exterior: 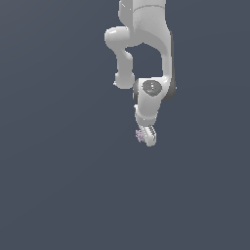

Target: Pick up the object and move it to a goal position.

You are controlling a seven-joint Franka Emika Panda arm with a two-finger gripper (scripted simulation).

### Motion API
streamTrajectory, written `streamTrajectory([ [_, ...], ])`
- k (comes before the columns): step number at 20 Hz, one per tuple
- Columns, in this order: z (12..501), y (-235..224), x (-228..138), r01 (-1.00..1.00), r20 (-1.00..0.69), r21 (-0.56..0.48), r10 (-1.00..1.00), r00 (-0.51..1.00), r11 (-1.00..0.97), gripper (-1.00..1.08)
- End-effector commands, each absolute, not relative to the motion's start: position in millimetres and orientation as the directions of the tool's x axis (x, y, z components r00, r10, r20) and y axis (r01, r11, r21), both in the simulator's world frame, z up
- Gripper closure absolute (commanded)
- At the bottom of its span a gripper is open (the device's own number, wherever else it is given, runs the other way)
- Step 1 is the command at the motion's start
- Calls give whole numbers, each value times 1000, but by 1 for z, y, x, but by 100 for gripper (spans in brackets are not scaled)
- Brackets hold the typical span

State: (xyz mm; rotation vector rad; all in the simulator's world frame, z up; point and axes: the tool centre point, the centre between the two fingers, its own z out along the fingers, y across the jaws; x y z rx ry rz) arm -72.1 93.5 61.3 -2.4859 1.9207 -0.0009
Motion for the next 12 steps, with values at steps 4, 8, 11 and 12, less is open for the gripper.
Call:
streamTrajectory([
  [4,91,120,-62,-968,1,-1,-968,253,-253,108],
  [8,108,135,-57,-968,1,-1,-968,253,-253,108],
  [11,115,141,-54,-968,1,0,-968,253,-253,108],
  [12,116,142,-53,-968,1,0,-968,253,-253,108],
])
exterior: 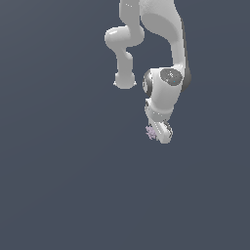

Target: Pick up the object and move it to a goal position.

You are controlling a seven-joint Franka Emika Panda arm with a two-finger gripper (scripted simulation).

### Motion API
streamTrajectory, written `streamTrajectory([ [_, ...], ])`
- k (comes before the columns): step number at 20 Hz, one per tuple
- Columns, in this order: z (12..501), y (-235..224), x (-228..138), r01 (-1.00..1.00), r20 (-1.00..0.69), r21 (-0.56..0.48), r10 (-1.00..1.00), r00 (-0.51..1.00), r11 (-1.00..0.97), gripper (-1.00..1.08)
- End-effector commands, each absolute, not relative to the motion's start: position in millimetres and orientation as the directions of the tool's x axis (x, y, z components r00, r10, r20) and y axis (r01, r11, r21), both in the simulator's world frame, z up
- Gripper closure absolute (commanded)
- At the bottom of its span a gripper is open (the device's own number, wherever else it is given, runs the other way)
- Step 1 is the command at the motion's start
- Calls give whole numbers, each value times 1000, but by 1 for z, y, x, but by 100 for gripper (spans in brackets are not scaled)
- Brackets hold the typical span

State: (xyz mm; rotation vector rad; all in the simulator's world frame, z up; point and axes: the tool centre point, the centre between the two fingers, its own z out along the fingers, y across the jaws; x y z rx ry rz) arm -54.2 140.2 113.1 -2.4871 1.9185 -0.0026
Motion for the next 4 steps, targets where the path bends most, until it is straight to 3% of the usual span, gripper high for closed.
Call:
streamTrajectory([
  [1,117,143,-53,-968,1,0,-968,253,-253,108],
  [4,116,143,-52,-967,0,0,-967,253,-253,108],
])
